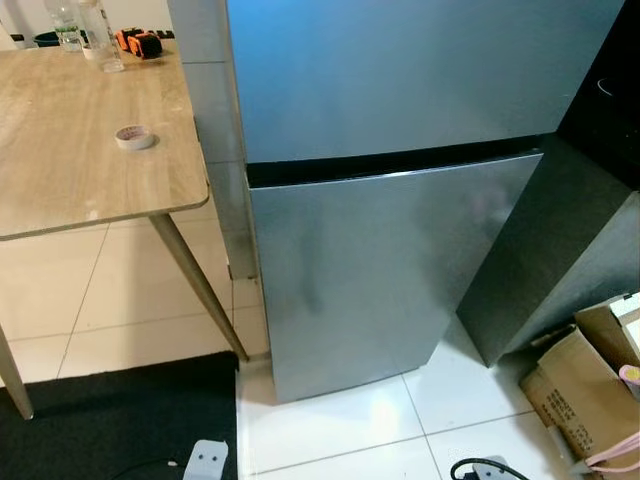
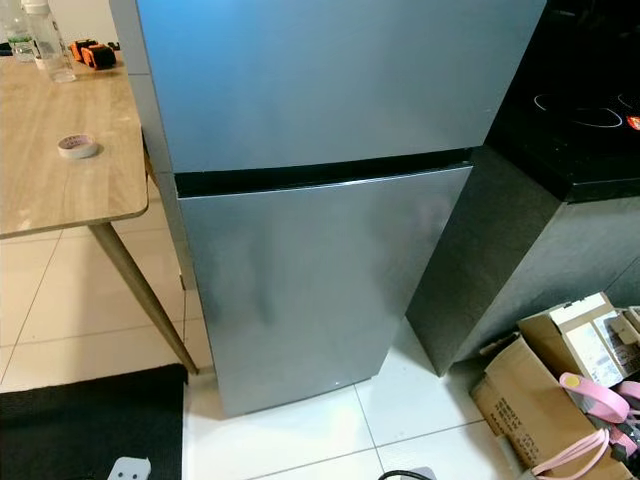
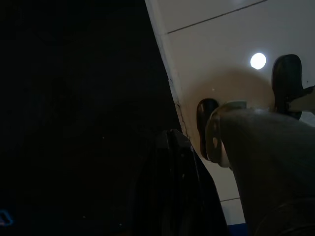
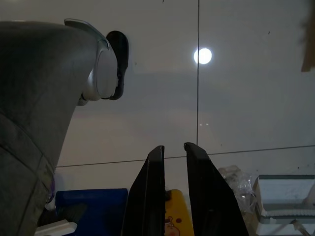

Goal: Restocking fridge

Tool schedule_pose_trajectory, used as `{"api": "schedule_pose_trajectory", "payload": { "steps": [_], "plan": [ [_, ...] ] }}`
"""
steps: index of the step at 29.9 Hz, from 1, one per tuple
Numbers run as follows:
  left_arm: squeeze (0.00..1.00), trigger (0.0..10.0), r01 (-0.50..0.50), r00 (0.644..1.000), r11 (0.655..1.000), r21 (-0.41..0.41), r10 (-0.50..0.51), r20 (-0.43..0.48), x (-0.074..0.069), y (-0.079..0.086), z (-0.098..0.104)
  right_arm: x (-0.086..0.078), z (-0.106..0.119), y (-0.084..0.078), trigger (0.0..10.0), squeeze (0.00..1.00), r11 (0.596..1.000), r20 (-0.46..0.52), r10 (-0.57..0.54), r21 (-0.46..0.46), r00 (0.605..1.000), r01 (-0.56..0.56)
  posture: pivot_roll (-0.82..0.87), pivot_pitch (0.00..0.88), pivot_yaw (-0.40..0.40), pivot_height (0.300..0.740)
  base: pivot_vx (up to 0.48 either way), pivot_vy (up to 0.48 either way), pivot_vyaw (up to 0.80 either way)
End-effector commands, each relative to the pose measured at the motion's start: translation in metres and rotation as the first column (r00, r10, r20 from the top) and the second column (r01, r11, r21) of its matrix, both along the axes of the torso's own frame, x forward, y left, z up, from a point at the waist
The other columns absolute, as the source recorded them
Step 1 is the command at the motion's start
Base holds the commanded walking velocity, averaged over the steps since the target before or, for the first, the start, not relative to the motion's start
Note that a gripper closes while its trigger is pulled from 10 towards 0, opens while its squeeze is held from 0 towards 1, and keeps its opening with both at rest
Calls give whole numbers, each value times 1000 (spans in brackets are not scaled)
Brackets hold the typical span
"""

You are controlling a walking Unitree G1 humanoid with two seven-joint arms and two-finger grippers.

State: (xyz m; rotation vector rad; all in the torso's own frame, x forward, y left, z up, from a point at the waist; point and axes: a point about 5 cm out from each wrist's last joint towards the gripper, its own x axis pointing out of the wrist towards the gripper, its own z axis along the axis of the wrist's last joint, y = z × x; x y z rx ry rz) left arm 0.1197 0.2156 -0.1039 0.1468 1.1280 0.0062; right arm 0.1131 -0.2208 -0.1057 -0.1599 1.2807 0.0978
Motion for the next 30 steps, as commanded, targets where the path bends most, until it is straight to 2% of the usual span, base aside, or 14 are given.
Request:
{"api": "schedule_pose_trajectory", "payload": {
  "steps": [1,7,17,24,30],
  "plan": [
    [0,10000,19,1000,1000,5,-19,-8,-1,0,0,1,0,0,10000,0,1000,11,-2,1,1000,2,3,0,-51,740,281,0,0],
    [0,10000,21,1000,1000,2,-21,-10,-1,0,0,0,0,-1,10000,0,1000,7,6,-4,1000,-6,0,0,-54,740,278,0,0],
    [0,10000,28,1000,1000,-15,-28,-9,-2,-2,-1,0,0,-2,10000,0,1000,7,12,-10,1000,-12,-2,0,-56,740,0,0,0],
    [0,10000,19,1000,1000,-4,-19,3,-1,-1,0,0,1,-3,10000,0,1000,9,14,-8,1000,-13,2,0,-57,740,0,-474,0],
    [0,10000,-5,999,1000,8,5,33,0,-1,1,0,1,-2,10000,0,1000,8,14,-3,1000,-14,6,0,-58,740,0,0,0]
  ]
}}
